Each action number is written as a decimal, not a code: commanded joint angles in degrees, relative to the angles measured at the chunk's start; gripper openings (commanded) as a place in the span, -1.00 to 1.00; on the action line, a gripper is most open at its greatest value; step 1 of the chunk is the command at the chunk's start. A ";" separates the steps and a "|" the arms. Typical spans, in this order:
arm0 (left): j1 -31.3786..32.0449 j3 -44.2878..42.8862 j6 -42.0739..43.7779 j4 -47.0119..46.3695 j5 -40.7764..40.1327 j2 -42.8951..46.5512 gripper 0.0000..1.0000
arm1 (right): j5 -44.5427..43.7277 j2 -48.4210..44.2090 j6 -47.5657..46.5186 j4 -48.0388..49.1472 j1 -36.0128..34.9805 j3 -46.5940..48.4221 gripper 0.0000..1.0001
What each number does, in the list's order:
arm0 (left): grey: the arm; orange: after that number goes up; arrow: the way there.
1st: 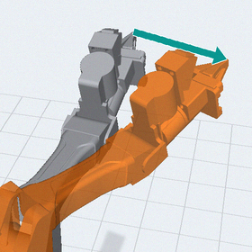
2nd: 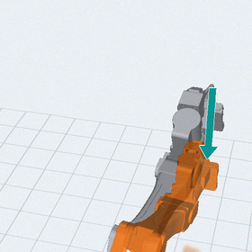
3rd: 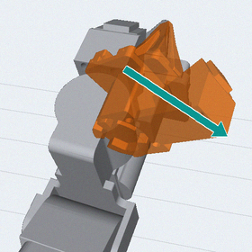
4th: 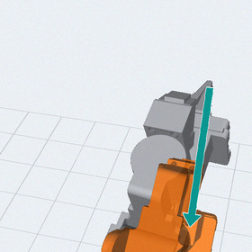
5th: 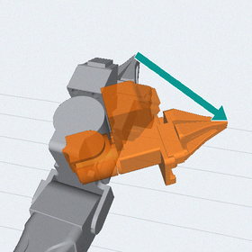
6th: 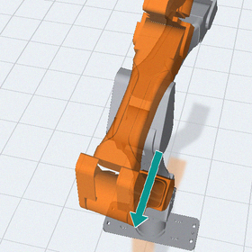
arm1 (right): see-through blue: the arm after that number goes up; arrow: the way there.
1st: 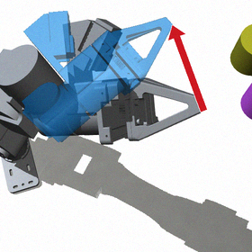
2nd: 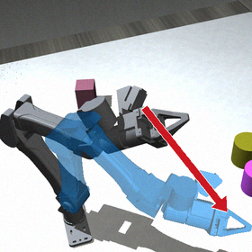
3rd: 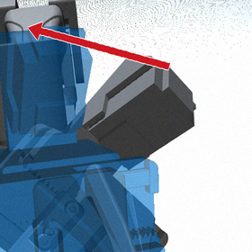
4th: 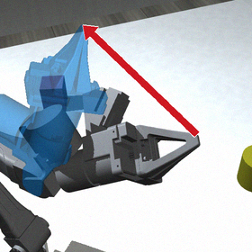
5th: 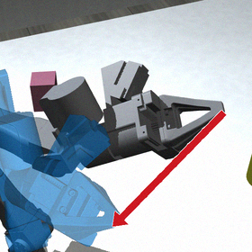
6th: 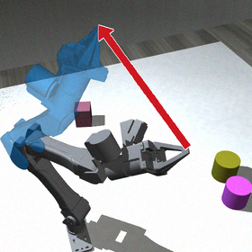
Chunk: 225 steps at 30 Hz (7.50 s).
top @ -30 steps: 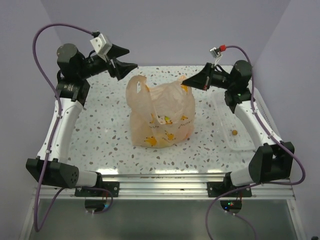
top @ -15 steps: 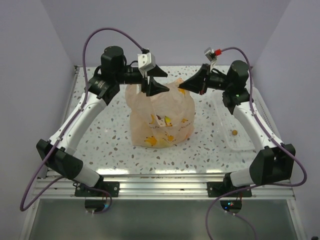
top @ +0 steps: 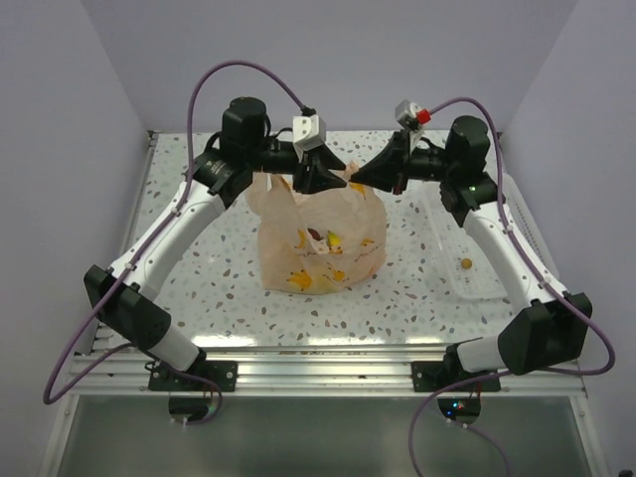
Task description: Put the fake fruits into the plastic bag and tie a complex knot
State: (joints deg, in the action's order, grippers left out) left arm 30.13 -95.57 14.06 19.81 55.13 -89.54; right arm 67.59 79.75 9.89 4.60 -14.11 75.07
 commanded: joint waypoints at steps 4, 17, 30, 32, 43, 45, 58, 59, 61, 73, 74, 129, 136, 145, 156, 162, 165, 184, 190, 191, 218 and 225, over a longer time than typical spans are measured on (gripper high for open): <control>0.54 -0.94 -0.62 -1.97 -0.37 -1.43 -0.18 | 1.49 -2.49 -9.63 -9.77 -0.66 3.33 -0.88; 0.63 -0.76 0.53 -0.57 0.23 -1.51 -0.14 | 1.40 -2.75 -13.23 -11.28 -0.92 3.24 -0.88; 0.54 -1.91 -0.97 -0.39 4.11 -1.43 -1.00 | -2.64 -2.40 -15.41 -18.46 -0.31 6.49 0.28; 0.54 -1.20 -0.71 -0.91 3.40 0.05 -1.00 | -3.08 -2.31 -24.63 -30.76 1.96 9.56 0.44; 0.54 -3.30 0.44 1.28 6.38 -0.02 -1.00 | 5.52 -4.61 -41.48 -34.44 6.82 7.62 0.97; 0.54 -3.22 0.87 1.54 7.61 -0.20 -1.00 | 5.97 -1.72 -49.58 -41.91 4.89 10.96 0.97; 0.63 -3.13 3.87 1.73 16.93 -0.55 -1.00 | 7.11 12.44 -84.85 -73.50 -2.76 27.32 0.97; 0.54 -3.22 2.91 1.20 17.20 -0.72 -1.00 | 7.29 14.02 -85.91 -74.55 -3.55 27.85 0.97; 0.63 -3.31 1.67 -0.82 17.81 -1.08 -1.00 | 8.08 15.00 -87.40 -76.40 -4.43 28.55 0.93; 0.20 -2.08 -3.70 -11.20 16.15 -1.96 -1.00 | 14.23 19.57 -84.42 -77.55 -7.60 24.60 -0.19; 0.02 -1.90 -3.52 -11.37 15.80 -2.13 -1.00 | 13.97 19.83 -84.25 -78.16 -7.60 24.69 -0.35; 1.77 23.50 5.80 -11.20 -14.80 6.92 -0.45 | 1.84 4.54 -13.67 -11.72 -4.00 2.28 -1.00; 1.69 24.99 1.76 -17.33 -10.32 5.69 -1.00 | -1.05 4.28 -4.37 -0.95 -4.00 -1.14 -0.76; 1.78 26.66 0.44 -18.49 -6.53 6.74 -1.00 | -9.66 4.89 5.75 8.49 -4.00 -3.70 -0.39; 3.18 27.02 -2.99 -23.50 -9.43 4.64 -1.00 | -7.47 7.35 18.76 19.48 -4.26 -6.07 -0.35; 4.58 24.74 -1.68 -21.40 -9.87 4.98 -0.97 | -10.36 7.71 19.99 20.80 -4.35 -6.25 -0.94; 4.59 23.24 0.43 -16.40 -9.96 7.44 -0.64 | -13.35 7.27 17.98 17.73 -4.44 -6.16 -1.00; 1.95 14.98 -20.47 -25.87 -19.36 7.63 0.09 | -4.67 3.75 3.31 14.22 -5.93 -8.54 -1.00; 1.86 11.64 -23.99 -27.63 -18.40 3.68 0.15 | -2.99 2.35 0.22 12.54 -6.37 -8.89 -1.00; 1.95 11.11 -24.95 -27.81 -17.79 3.32 0.13 | -3.17 2.17 -0.30 12.02 -6.54 -8.80 -1.00; -2.27 10.14 -38.50 -44.16 -9.78 2.09 -1.00 | -20.30 6.30 12.52 28.09 -7.07 -22.07 -0.69; -3.32 10.14 -34.73 -40.57 -11.10 3.14 -1.00 | -24.60 5.08 5.87 20.74 -6.99 -22.78 -1.00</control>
State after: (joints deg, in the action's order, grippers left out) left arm 28.27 -82.17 -22.24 -14.28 45.36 -88.73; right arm 48.10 85.12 20.10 31.62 -21.19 53.43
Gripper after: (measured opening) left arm 0.017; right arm 0.012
